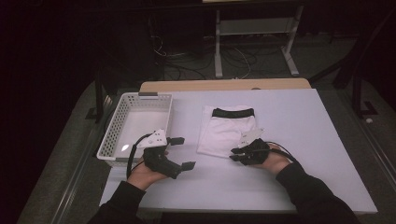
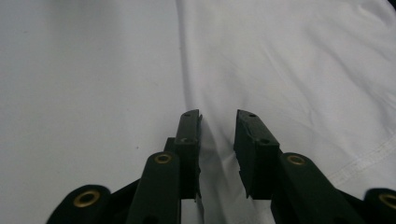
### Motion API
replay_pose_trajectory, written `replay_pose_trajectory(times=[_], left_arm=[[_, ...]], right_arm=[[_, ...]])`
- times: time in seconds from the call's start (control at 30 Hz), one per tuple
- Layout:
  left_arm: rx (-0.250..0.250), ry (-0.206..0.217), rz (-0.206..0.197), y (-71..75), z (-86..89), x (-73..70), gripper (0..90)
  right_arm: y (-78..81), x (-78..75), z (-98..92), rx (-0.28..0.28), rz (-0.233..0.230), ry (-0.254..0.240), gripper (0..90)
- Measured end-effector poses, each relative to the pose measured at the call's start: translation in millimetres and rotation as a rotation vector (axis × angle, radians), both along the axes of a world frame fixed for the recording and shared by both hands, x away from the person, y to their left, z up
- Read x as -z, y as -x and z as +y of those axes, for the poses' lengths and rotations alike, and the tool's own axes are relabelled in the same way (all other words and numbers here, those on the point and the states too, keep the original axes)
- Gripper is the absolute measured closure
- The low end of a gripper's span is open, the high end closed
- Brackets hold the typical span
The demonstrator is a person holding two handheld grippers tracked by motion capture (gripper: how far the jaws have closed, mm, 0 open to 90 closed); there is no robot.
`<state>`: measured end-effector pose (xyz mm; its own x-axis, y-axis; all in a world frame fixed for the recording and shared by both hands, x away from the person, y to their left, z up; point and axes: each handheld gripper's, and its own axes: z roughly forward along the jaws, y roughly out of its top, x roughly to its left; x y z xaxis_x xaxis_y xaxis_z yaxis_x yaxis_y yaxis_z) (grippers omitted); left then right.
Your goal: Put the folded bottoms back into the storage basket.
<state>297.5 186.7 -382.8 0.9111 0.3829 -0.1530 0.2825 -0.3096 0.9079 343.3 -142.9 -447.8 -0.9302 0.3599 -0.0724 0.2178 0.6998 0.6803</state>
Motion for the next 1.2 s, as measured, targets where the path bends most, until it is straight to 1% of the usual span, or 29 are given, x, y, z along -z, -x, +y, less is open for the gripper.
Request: replay_pose_trajectory(times=[0.17,0.2,0.37,0.43,0.53,0.67,0.87,1.2], left_arm=[[0.001,-0.002,-0.001,0.2,0.0,-0.1,1.9],[0.000,0.000,0.000,0.2,0.1,-0.2,1.9],[0.000,-0.001,-0.004,0.6,-0.2,-0.5,1.9],[0.001,-0.002,-0.003,0.7,-0.4,-0.3,1.9],[0.002,-0.002,-0.002,0.2,-0.3,0.3,1.9],[0.002,-0.002,0.000,0.3,-0.3,0.6,1.9],[0.000,0.002,-0.006,0.7,-0.1,0.2,2.5],[0.002,-0.002,-0.005,1.0,-1.0,0.6,2.5]], right_arm=[[0.1,0.1,-0.1,0.000,-0.031,0.016,79.8],[0.3,0.0,0.2,0.003,-0.039,0.021,82.6],[-0.5,-0.5,0.3,0.000,-0.039,0.027,84.7],[-1.0,-0.8,0.1,0.005,-0.031,0.023,85.0],[-3.4,-1.5,-2.0,0.012,-0.002,0.001,85.3],[-3.8,-2.7,-3.5,0.012,0.007,-0.008,85.3],[-2.5,-8.4,-9.5,0.012,0.027,-0.036,85.3],[2.0,-12.9,-15.6,0.009,0.040,-0.046,85.3]])
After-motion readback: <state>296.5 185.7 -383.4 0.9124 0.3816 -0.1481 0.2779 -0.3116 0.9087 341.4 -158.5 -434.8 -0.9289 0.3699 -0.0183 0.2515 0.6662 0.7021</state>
